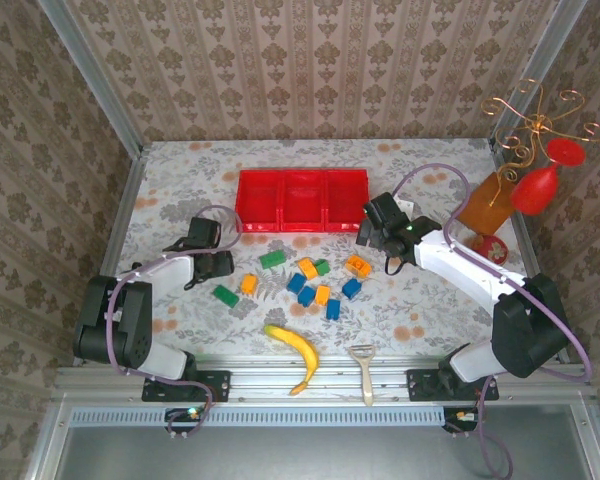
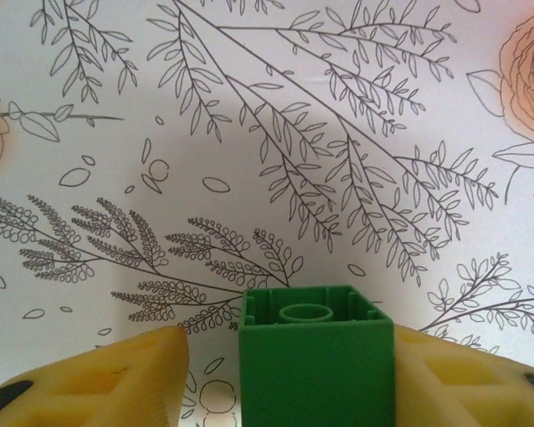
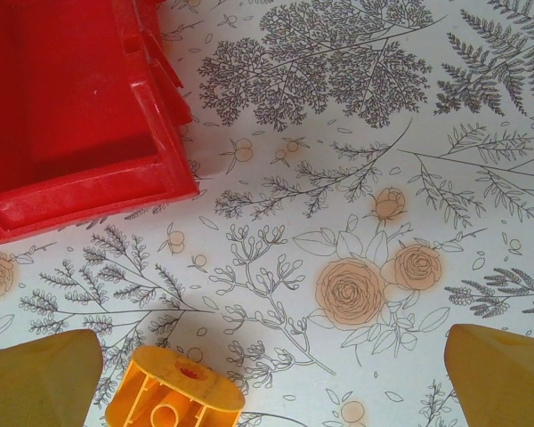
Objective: Sort the legos into containers by color
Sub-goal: Pick up the lego from the middle-left of the table, then place the lego in the container.
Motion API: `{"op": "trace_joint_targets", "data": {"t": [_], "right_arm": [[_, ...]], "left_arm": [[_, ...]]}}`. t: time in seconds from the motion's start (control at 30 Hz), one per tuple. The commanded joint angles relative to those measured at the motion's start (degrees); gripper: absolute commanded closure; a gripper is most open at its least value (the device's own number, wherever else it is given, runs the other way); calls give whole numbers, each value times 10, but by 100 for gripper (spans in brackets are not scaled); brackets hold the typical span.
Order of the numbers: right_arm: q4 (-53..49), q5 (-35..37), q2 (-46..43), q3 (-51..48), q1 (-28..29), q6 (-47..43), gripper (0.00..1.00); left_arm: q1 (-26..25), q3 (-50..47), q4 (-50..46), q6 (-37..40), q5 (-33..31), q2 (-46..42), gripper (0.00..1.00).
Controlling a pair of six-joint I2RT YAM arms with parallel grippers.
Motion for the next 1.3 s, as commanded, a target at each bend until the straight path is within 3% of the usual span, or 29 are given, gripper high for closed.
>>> {"op": "trace_joint_targets", "data": {"t": [0.0, 0.37, 0.73, 1.03, 1.27], "right_arm": [[7, 17, 10, 8, 6, 15, 0], [8, 19, 20, 11, 9, 14, 0], [9, 30, 26, 11, 20, 21, 0], [-8, 44, 21, 11, 28, 30, 0], [-14, 51, 8, -2, 30, 34, 0]], "left_arm": [[5, -5, 15, -10, 12, 1, 48], [3, 13, 26, -10, 21, 1, 79], [-56, 110, 24, 20, -30, -36, 83], [-116, 242, 32, 76, -66, 70, 83], [-116, 323, 1, 102, -86, 157, 82]]}}
